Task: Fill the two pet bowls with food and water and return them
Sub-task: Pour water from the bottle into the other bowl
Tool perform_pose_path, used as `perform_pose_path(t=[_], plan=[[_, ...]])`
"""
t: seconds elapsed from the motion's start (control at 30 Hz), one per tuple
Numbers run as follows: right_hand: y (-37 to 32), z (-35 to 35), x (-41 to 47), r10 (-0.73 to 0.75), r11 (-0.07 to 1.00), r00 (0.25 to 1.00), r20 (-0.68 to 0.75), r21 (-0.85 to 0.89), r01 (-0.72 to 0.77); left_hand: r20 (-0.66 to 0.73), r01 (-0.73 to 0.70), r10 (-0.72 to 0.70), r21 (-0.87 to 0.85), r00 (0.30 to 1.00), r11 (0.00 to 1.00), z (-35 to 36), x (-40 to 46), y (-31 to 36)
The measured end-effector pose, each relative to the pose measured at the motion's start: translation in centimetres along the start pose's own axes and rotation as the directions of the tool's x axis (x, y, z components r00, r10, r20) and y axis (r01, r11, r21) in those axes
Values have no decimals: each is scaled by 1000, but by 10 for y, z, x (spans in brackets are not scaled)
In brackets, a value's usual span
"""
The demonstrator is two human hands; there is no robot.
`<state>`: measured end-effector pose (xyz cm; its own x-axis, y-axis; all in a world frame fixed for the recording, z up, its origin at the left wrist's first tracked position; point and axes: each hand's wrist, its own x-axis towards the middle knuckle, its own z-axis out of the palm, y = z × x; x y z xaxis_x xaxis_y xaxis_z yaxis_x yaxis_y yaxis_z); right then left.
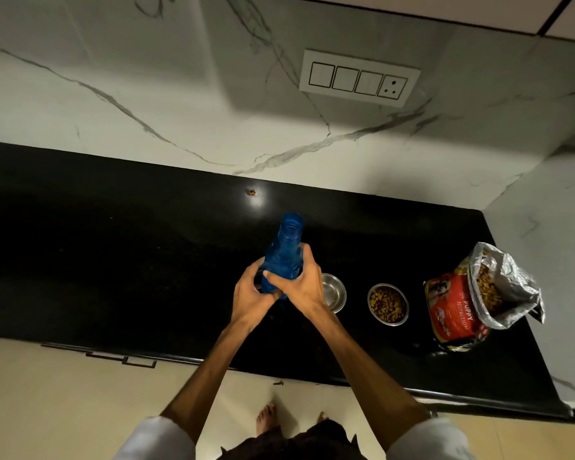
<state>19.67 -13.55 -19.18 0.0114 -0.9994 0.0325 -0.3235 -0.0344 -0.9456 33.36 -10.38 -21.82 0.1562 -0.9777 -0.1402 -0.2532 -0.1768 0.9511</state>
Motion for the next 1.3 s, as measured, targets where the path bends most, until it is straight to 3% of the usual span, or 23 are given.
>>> perform_pose_path(t=[0.3,0.57,0.83,1.03,1.3], plan=[[-16,-30,-19,-125,986,988,-90,96,133,46,-110,111,-19,993,994,17,-22,23],[-16,-66,-34,-167,981,972,-165,75,181,119,-198,201,-36,972,980,42,-37,39],[-9,-103,-52,-177,984,962,-207,-6,179,255,-254,256,-39,932,966,75,-45,39],[-4,-126,-69,-149,989,967,-207,-49,142,327,-218,216,-30,920,975,96,-52,28],[4,-152,-87,-80,992,977,-196,-110,59,308,-214,183,67,934,975,98,-56,18]])
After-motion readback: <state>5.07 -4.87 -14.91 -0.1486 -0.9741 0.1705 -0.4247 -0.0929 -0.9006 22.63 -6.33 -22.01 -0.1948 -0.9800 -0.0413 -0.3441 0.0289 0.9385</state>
